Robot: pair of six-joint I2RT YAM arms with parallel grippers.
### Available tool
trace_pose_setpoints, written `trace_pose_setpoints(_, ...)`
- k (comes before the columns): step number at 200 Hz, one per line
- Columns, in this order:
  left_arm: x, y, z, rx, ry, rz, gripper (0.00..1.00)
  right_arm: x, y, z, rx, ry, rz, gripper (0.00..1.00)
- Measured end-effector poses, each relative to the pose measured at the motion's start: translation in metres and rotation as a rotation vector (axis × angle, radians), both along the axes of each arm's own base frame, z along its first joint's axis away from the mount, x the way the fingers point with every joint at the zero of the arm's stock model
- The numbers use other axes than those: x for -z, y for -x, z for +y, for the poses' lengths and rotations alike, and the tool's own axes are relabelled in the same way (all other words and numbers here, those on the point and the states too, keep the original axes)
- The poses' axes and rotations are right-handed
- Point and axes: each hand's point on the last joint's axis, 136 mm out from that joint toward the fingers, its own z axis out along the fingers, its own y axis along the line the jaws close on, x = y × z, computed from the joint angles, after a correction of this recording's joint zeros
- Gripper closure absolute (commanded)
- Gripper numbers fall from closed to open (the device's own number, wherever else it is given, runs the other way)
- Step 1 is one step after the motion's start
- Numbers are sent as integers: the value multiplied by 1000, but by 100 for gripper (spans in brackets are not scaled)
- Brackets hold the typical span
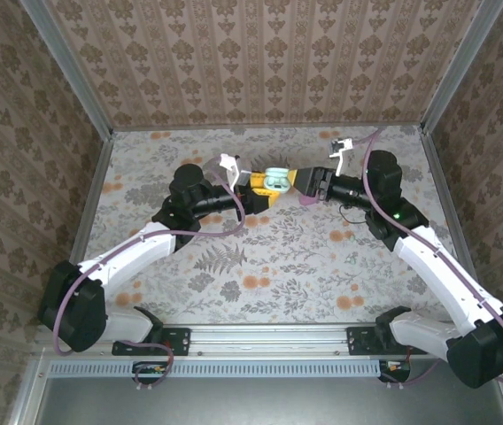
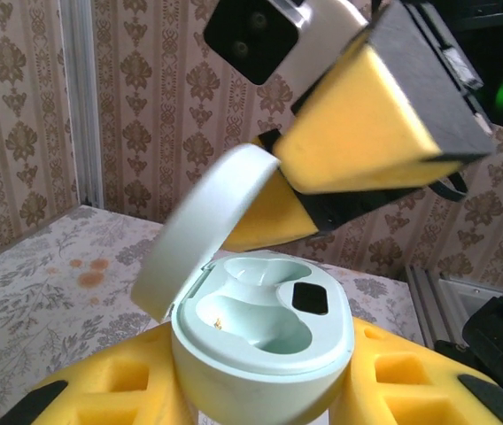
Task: Insert wireless bluetooth earbuds into charging case
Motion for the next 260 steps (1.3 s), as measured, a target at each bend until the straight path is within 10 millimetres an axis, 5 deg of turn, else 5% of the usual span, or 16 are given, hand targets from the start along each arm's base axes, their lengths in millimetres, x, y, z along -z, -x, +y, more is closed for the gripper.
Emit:
trace_pose_setpoints(101,-4,2,1,-1,6,-17,66,-6,-3,-10,45,-68,77,36)
trace_pose_setpoints(166,-5,3,1,-8,7,-35,66,-11,6,-68,259,-25,58,41)
trace_pose_setpoints(194,-6,3,1,-19,11,-42,66,37,3,-110,440,51,189,49)
trace_pose_setpoints(226,-9,7,-1,-14,15,-51,66,146,13,-163,641,135,507,58)
trace_pose_setpoints(245,-9,7,-1,-15,15,-52,66,202,33,-178,689,202,682,60)
trace_pose_setpoints(260,-9,6,-1,-19,15,-52,66,226,44,-180,682,259,772,60)
